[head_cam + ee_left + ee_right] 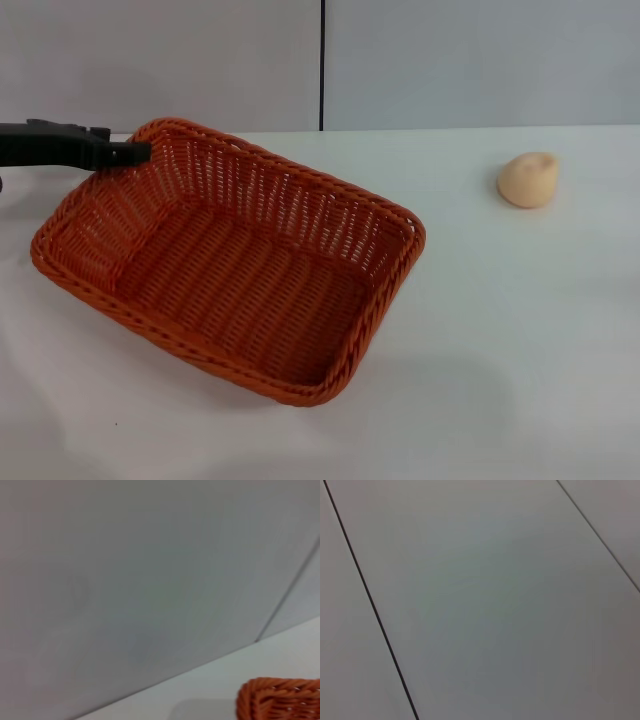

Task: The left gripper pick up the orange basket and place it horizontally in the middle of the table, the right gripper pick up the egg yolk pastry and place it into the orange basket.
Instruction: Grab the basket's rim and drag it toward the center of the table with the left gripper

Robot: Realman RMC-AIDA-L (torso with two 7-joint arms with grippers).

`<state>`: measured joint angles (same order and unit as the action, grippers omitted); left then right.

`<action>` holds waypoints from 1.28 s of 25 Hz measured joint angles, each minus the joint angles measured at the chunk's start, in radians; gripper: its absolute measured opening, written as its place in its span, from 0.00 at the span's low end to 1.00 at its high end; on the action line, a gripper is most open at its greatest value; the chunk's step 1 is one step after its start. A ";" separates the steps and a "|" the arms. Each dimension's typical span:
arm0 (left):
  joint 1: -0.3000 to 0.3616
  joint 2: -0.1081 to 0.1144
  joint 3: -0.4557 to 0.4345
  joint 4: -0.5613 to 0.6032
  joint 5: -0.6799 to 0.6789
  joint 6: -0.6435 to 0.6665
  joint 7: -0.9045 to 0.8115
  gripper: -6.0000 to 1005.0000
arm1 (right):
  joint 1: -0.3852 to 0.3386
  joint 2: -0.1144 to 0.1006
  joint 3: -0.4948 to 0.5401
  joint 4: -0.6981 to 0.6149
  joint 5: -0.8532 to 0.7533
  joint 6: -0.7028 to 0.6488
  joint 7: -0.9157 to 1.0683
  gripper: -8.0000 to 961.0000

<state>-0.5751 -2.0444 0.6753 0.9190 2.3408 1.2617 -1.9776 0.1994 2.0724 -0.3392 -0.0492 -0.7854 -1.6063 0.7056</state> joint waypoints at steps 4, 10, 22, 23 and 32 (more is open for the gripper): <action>0.004 0.003 0.003 -0.001 0.001 -0.003 -0.022 0.62 | 0.000 0.000 0.006 -0.003 0.000 0.002 0.000 0.76; 0.001 0.005 0.004 -0.006 0.010 0.001 -0.023 0.41 | 0.002 0.000 0.011 -0.004 0.003 0.009 0.000 0.76; -0.004 0.016 -0.025 0.005 -0.005 0.090 -0.110 0.20 | 0.009 0.000 0.006 0.000 0.000 0.031 0.000 0.76; -0.004 0.018 -0.033 0.006 -0.009 0.104 -0.116 0.19 | 0.009 0.000 0.006 0.000 0.000 0.033 0.000 0.76; 0.038 0.067 -0.166 0.023 -0.180 0.346 -0.183 0.18 | 0.022 0.000 0.001 -0.004 0.000 0.053 0.000 0.76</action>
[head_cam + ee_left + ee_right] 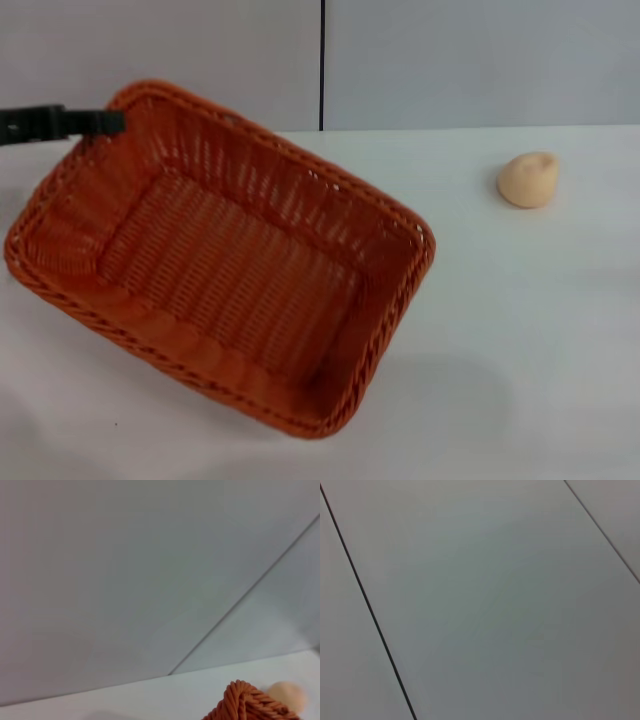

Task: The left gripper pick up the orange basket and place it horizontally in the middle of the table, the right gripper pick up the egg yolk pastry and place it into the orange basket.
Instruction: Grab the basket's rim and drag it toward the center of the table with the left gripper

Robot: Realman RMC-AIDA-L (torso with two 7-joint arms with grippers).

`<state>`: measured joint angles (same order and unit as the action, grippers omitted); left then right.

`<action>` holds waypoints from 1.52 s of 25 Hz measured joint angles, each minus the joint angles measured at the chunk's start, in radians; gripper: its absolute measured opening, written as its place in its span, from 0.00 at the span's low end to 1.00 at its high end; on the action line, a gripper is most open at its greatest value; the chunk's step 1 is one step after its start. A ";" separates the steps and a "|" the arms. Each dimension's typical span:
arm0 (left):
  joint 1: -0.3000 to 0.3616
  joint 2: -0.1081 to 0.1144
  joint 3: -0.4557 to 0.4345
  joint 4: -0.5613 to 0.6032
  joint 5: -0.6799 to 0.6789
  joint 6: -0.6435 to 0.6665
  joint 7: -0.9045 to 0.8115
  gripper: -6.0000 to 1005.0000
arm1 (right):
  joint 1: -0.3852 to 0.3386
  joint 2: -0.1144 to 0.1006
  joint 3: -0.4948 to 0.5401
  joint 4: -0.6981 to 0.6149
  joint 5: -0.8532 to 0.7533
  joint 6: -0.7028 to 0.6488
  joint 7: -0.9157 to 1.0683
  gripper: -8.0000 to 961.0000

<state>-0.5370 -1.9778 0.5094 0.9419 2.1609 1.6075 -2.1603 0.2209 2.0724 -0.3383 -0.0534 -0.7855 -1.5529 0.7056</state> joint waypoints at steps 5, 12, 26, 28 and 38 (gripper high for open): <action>0.043 -0.003 -0.035 0.035 -0.039 0.033 -0.050 0.18 | 0.012 0.000 -0.001 0.000 0.000 0.018 0.000 0.76; 0.117 -0.028 -0.039 0.055 -0.054 0.029 -0.117 0.19 | 0.028 -0.001 -0.004 -0.001 -0.003 0.035 0.000 0.76; 0.224 -0.089 -0.038 0.049 -0.103 0.037 -0.146 0.20 | 0.052 -0.002 -0.032 -0.021 -0.003 0.099 -0.008 0.76; 0.242 -0.090 -0.035 -0.006 -0.130 0.039 -0.134 0.20 | 0.057 -0.002 -0.039 -0.026 -0.003 0.108 -0.008 0.76; 0.248 -0.092 0.056 -0.170 -0.220 0.028 -0.050 0.21 | 0.079 -0.002 -0.065 -0.032 -0.003 0.138 -0.009 0.76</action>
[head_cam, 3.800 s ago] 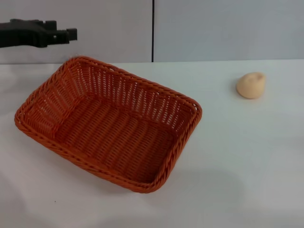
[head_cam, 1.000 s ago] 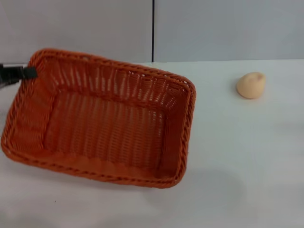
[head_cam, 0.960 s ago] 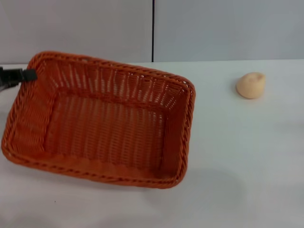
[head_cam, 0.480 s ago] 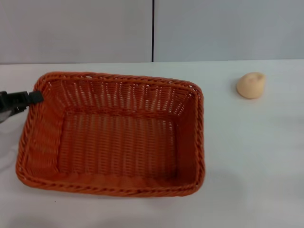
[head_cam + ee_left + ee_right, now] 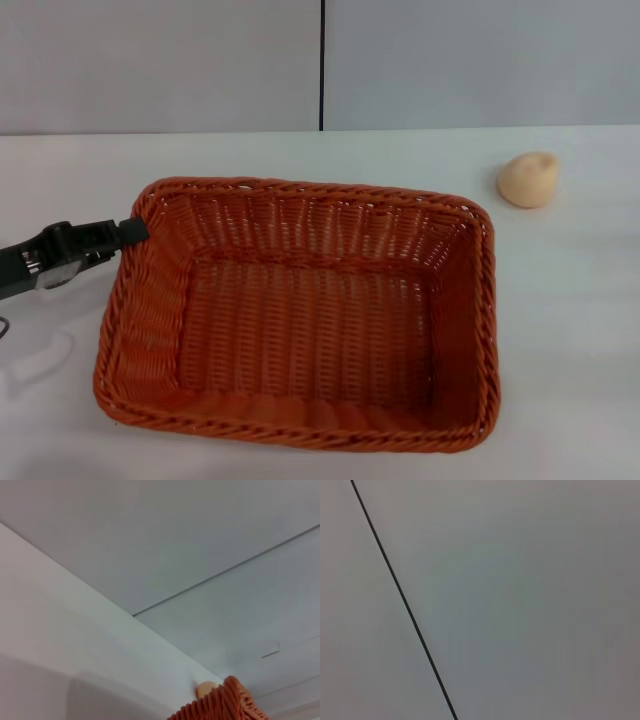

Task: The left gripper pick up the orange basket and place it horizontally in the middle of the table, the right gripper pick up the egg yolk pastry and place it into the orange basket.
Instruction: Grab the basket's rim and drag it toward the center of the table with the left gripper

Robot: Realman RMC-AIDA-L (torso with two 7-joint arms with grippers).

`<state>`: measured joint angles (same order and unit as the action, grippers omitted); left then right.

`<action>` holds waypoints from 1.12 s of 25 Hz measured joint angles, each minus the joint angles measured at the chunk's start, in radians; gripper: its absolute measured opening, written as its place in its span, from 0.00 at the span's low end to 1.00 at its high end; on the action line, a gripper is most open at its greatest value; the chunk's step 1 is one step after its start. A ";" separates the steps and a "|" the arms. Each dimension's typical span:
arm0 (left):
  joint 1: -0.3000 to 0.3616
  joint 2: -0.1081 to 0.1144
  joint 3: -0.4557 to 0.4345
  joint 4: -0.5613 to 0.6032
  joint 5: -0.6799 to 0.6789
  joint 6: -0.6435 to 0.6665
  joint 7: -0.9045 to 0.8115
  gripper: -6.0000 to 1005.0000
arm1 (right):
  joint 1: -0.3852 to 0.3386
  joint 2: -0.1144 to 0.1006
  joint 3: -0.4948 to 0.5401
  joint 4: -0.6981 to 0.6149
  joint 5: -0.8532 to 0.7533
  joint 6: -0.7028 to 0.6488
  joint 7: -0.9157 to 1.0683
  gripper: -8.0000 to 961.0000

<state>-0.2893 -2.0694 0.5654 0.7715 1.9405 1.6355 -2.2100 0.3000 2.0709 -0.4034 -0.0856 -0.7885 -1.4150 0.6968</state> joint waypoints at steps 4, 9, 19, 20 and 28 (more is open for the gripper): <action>0.001 0.000 0.026 -0.002 -0.002 -0.001 0.004 0.21 | 0.000 0.000 -0.001 -0.001 0.000 0.001 0.000 0.76; 0.001 0.004 0.039 0.009 -0.003 0.006 0.005 0.22 | -0.002 0.001 -0.002 -0.001 0.000 0.001 0.000 0.76; -0.001 0.009 0.045 0.051 -0.005 0.018 0.006 0.38 | -0.004 0.002 -0.002 0.006 0.000 0.001 0.000 0.76; -0.001 0.010 0.043 0.060 -0.005 0.020 0.006 0.42 | -0.004 0.002 -0.002 0.006 0.000 0.001 0.000 0.76; -0.001 0.023 -0.031 0.123 -0.005 0.012 0.074 0.60 | -0.004 0.000 -0.002 -0.003 -0.005 -0.003 0.014 0.76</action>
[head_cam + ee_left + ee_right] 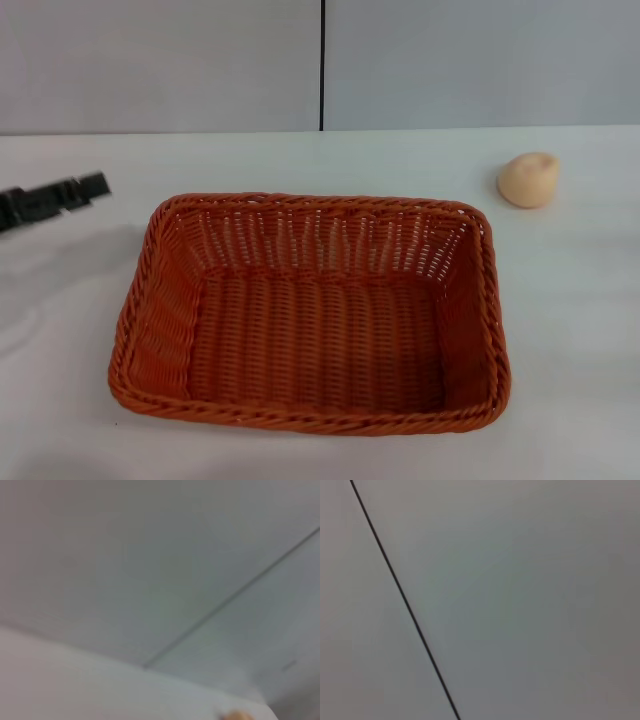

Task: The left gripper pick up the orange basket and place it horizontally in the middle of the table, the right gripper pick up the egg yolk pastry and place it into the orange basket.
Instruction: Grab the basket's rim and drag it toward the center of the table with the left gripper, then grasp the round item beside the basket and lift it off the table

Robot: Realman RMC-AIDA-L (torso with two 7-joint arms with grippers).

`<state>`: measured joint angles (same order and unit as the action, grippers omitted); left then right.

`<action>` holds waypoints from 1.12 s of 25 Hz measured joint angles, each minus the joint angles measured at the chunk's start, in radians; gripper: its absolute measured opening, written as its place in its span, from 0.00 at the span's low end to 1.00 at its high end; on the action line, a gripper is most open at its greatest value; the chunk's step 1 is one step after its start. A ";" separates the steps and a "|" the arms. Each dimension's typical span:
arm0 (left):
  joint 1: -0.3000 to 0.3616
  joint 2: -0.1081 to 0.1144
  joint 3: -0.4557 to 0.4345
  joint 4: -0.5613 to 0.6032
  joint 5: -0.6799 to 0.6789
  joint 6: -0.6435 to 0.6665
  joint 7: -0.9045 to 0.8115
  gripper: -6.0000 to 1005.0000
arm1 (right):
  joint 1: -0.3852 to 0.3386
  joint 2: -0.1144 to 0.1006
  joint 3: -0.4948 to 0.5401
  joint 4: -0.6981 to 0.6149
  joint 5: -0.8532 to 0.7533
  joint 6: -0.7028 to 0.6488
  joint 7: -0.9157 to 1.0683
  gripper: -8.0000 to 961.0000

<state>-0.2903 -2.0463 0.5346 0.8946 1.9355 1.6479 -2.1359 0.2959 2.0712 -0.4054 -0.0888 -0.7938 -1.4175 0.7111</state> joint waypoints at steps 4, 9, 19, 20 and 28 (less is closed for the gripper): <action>-0.022 -0.009 -0.134 -0.022 -0.037 -0.009 0.223 0.60 | -0.004 -0.003 -0.001 -0.088 -0.116 -0.001 0.125 0.76; -0.029 -0.015 -0.191 -0.187 -0.261 -0.020 0.569 0.60 | -0.005 -0.037 -0.001 -0.302 -0.412 -0.012 0.459 0.76; -0.046 -0.019 -0.185 -0.506 -0.591 0.111 1.200 0.59 | 0.120 -0.143 0.028 -0.857 -1.077 -0.232 1.233 0.76; -0.051 -0.020 -0.185 -0.527 -0.594 0.128 1.256 0.59 | 0.148 -0.153 0.028 -0.899 -1.144 -0.256 1.290 0.76; -0.071 -0.021 -0.184 -0.618 -0.595 0.189 1.436 0.59 | 0.414 -0.230 -0.004 -0.983 -1.637 -0.322 1.489 0.76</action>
<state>-0.3617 -2.0677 0.3505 0.2764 1.3410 1.8364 -0.7003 0.7104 1.8408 -0.4098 -1.0723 -2.4305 -1.7399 2.1998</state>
